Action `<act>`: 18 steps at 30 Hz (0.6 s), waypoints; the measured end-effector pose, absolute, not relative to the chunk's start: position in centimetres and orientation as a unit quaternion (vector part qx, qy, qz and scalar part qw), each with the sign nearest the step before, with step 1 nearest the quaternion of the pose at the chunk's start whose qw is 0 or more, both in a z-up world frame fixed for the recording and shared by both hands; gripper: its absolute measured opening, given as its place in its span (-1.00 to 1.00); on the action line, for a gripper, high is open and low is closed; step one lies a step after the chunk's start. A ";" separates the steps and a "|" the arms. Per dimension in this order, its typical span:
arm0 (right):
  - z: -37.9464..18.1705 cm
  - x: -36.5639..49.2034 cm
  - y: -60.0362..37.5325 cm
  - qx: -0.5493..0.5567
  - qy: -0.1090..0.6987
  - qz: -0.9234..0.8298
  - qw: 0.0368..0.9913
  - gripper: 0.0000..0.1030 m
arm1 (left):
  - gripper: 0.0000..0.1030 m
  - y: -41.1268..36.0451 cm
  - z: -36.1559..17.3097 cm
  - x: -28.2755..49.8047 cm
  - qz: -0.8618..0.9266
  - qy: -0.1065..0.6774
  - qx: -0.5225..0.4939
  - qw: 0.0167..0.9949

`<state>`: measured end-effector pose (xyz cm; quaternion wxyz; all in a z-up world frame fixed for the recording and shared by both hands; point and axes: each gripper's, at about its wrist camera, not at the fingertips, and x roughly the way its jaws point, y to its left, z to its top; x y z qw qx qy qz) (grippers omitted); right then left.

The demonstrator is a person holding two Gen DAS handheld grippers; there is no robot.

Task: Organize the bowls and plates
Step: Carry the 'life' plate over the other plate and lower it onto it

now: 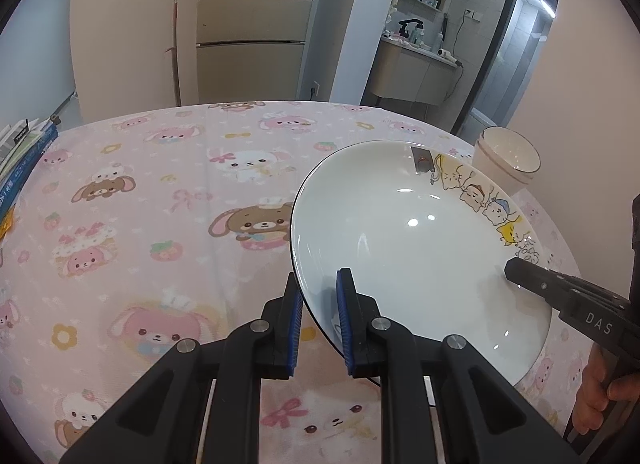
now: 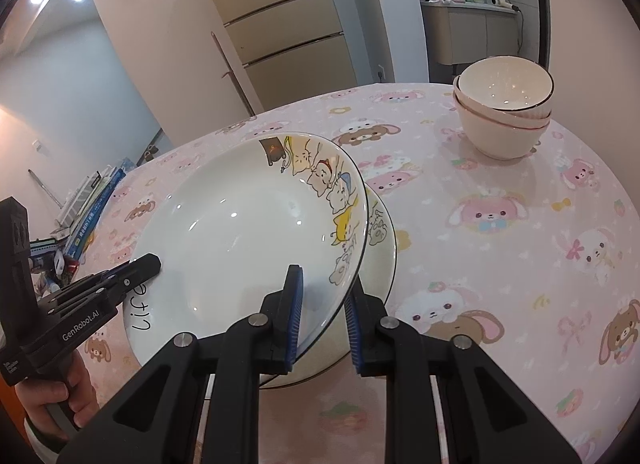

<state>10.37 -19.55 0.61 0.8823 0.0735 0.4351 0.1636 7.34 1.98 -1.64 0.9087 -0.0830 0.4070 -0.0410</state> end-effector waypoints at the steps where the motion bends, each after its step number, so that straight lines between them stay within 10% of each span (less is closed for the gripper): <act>1: 0.6 10.4 -19.5 0.072 0.436 0.162 0.882 -0.62 | -0.65 1.9 -1.8 7.4 -0.040 0.407 -0.080 0.909; 18: -0.5 10.2 -18.7 0.004 0.430 0.142 0.892 -0.59 | -0.60 0.5 -3.2 7.6 -0.024 0.403 -0.036 0.914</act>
